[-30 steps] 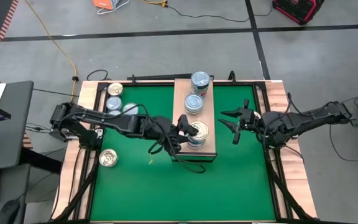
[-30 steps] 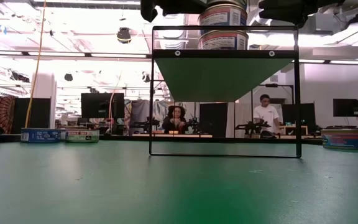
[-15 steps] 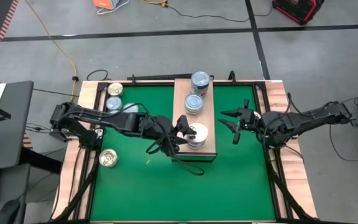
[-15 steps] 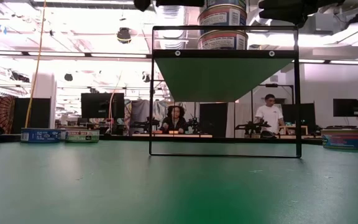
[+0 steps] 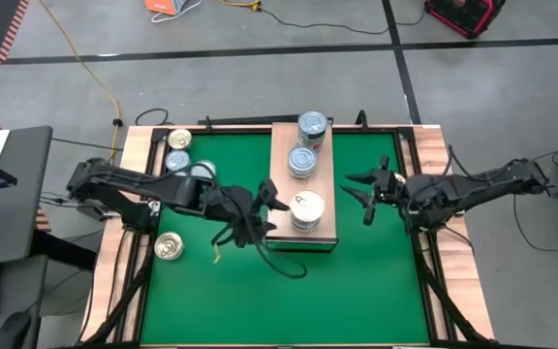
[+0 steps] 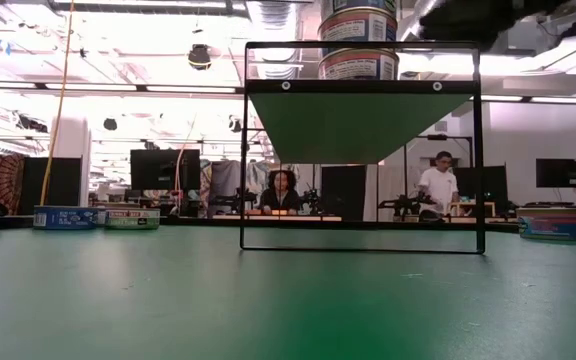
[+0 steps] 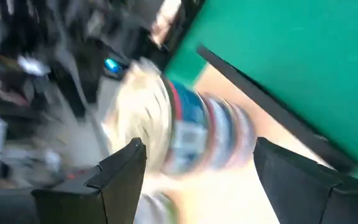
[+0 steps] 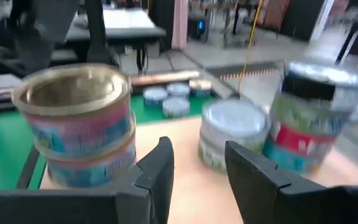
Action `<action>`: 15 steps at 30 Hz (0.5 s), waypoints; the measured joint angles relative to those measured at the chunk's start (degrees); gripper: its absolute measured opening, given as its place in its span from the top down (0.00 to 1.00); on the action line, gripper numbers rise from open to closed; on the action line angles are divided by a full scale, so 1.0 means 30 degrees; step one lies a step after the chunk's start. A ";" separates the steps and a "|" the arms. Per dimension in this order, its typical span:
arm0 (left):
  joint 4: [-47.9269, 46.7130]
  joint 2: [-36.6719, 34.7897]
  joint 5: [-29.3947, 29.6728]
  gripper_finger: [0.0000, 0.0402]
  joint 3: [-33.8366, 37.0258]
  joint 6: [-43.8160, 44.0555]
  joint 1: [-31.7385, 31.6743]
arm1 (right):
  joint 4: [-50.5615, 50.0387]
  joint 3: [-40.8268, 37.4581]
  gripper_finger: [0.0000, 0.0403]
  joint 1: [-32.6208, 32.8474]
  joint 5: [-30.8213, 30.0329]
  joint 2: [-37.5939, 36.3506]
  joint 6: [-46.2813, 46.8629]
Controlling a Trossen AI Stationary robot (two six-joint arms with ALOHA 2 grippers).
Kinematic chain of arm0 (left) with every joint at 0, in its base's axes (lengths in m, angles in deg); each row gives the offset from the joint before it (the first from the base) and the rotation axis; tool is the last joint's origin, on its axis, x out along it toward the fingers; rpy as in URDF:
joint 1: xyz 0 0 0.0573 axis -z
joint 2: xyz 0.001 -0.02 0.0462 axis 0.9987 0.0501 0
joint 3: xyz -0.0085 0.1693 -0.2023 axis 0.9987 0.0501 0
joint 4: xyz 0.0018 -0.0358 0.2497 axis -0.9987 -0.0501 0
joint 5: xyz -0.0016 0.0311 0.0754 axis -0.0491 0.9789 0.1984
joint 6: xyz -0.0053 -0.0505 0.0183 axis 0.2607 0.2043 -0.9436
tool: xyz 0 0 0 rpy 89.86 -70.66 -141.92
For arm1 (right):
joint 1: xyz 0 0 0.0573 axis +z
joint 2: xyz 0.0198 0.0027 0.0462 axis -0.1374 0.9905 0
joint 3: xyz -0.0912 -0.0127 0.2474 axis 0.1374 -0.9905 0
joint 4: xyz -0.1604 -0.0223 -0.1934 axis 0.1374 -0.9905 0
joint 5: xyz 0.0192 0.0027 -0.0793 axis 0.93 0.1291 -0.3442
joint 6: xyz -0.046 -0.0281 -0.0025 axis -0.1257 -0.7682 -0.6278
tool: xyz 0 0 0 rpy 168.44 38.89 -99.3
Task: Stack canned seafood by type on shelf
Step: Stack the blue tuna can on top of the blue tuna can on the shelf
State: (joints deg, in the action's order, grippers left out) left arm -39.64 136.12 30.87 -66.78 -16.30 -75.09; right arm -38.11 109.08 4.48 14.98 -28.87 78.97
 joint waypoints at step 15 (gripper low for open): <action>0.2617 -0.2808 -0.2218 0.35 0.7927 0.9569 0.2349 | -1.2731 0.1914 0.60 -0.3590 -0.0427 0.4225 1.0485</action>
State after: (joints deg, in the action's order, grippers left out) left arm -31.79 127.70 24.21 -43.00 12.40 -68.05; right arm -76.30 114.82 -6.29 13.70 -16.20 110.43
